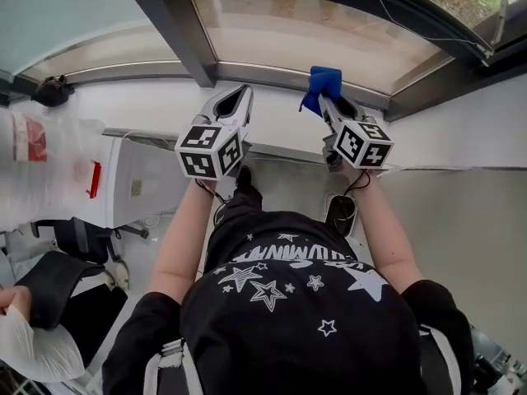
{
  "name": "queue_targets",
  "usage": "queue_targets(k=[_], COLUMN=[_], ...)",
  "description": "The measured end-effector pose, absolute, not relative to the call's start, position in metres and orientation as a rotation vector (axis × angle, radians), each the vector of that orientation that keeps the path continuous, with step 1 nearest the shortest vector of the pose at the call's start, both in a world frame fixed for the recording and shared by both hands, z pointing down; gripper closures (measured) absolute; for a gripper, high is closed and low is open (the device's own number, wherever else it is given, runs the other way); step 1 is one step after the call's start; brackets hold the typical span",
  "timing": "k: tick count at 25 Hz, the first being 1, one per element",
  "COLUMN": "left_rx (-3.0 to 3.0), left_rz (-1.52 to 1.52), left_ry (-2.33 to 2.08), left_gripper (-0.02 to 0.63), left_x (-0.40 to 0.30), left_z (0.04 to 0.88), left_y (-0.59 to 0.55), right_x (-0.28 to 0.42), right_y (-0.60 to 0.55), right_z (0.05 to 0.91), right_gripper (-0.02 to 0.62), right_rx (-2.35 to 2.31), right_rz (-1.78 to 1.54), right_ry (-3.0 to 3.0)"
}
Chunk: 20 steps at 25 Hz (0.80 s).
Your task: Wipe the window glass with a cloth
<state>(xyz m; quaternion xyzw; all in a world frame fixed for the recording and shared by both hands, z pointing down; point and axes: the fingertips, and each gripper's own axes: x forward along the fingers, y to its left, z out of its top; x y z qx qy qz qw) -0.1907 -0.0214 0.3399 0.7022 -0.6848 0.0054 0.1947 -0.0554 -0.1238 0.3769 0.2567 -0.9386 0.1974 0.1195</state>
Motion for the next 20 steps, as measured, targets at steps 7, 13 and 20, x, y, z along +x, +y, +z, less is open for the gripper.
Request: queue_targets(k=[7,13,20], left_rx=[1.959,1.906,1.873], left_rz=[0.017,0.005,-0.039], left_ry=[-1.920,-2.007,-2.070], left_gripper=[0.598,0.598,0.598], left_x=[-0.268,-0.353,-0.423], left_z=[0.346,0.351,0.350], left_y=[-0.045,-0.059,-0.066], right_x=[-0.128,-0.203,-0.297], right_y=[-0.147,-0.160,-0.163], right_z=[0.385,0.391,0.399], right_gripper=[0.522,0.522,0.522], right_rx=[0.765,0.739,0.592], right_rz=[0.574,0.565,0.493], right_ry=[-2.710,-2.707,-2.717])
